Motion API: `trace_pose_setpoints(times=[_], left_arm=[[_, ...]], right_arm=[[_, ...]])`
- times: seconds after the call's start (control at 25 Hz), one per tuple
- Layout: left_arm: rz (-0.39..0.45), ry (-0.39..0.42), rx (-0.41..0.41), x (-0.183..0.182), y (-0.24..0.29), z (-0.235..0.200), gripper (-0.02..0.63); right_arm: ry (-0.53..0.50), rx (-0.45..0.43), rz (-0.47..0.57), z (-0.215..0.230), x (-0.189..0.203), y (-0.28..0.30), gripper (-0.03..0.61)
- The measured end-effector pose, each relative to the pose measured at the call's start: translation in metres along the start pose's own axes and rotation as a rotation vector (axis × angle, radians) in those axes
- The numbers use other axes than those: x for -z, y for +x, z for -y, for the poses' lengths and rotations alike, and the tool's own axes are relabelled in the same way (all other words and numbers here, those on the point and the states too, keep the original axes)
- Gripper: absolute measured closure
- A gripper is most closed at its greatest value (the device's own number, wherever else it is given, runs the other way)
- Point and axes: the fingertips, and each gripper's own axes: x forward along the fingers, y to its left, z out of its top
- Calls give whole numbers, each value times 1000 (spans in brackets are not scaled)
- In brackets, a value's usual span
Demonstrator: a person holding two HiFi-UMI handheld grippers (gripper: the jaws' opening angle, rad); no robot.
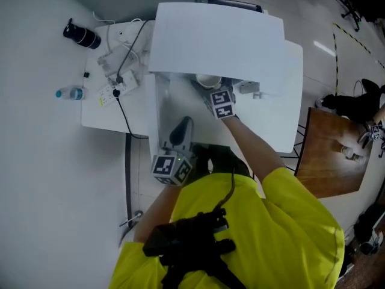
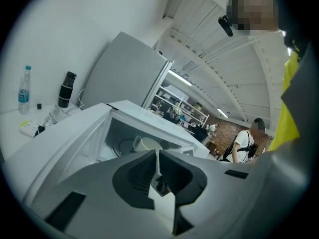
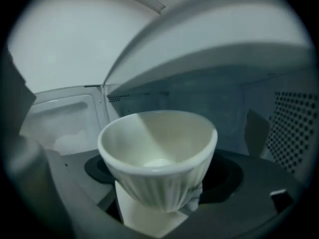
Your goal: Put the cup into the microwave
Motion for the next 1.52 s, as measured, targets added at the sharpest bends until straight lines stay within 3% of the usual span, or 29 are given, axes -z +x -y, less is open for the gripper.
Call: trace_pose_setpoints(times=[0.28, 0.6, 0.72, 0.84, 0.96, 1.04, 1.12, 1.2, 1.24, 1.32, 1.36, 1.4, 1.44, 1.52], left_arm=[[-30, -20, -16, 18, 3, -16, 601], [-48, -25, -30, 18, 7, -28, 601], [-54, -16, -37, 16, 7, -29, 601], [-56, 1, -26, 12, 7, -26, 601], [-61, 17, -13, 7, 6, -22, 601], [-69, 40, -2, 3, 5, -17, 601], [-76, 66, 14, 0, 2, -10, 601], [-80, 79, 40, -4, -2, -2, 601], [-78, 83, 55, -6, -4, 2, 601], [-67, 93, 85, -13, -8, 12, 601], [-60, 98, 100, -18, -9, 18, 601], [-51, 104, 115, -22, -11, 25, 601], [-44, 112, 132, -27, -11, 31, 601], [-33, 133, 166, -34, -10, 44, 601]], right_arm=[[-30, 40, 4, 20, 4, 50, 97], [-37, 35, 32, 23, -5, 62, 94], [-12, 46, 42, 26, -1, 53, 48], [49, 26, 9, 12, 14, 12, 48], [113, -95, -13, -29, 25, -63, 49], [130, -161, 19, -58, 12, -120, 57], [175, -171, 67, -72, -11, -175, 79], [222, -137, 123, -71, -38, -220, 204], [231, -110, 156, -67, -52, -239, 235], [219, -40, 215, -56, -79, -270, 433], [210, -9, 239, -51, -90, -283, 460], [207, 16, 260, -46, -100, -294, 541], [208, 36, 281, -41, -108, -304, 574], [211, 74, 305, -33, -117, -319, 575]])
